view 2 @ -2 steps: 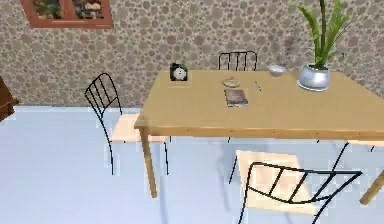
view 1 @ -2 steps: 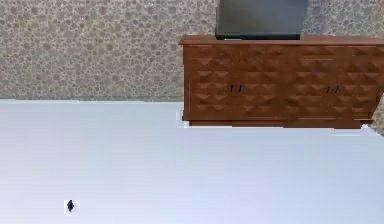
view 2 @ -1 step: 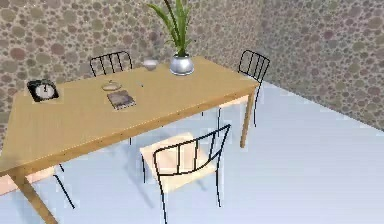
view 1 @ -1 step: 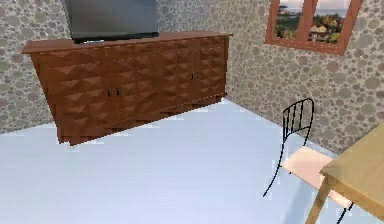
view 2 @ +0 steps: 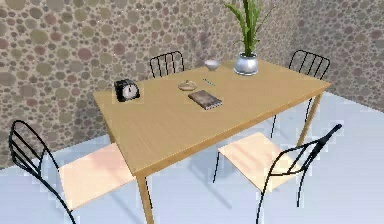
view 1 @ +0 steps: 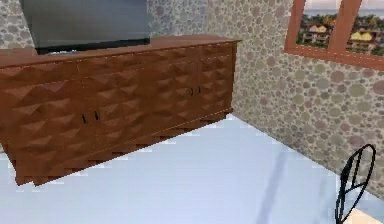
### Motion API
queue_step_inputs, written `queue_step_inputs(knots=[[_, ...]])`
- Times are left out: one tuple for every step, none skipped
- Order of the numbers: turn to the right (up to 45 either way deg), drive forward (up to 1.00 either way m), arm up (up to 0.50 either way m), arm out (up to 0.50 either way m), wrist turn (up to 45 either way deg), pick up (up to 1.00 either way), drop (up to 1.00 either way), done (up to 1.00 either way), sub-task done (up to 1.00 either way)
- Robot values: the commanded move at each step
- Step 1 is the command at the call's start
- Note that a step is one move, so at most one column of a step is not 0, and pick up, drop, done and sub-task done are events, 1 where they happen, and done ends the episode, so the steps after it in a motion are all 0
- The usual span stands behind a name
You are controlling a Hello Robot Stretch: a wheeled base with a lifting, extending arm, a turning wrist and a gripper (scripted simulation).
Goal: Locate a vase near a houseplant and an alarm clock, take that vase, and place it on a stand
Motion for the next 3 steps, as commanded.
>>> queue_step_inputs(knots=[[6.0,0.0,0.0,0.0,0.0,0.0,0.0,0.0,0.0],[0.0,0.3,0.0,0.0,0.0,0.0,0.0,0.0,0.0],[45.0,0.0,0.0,0.0,0.0,0.0,0.0,0.0,0.0]])
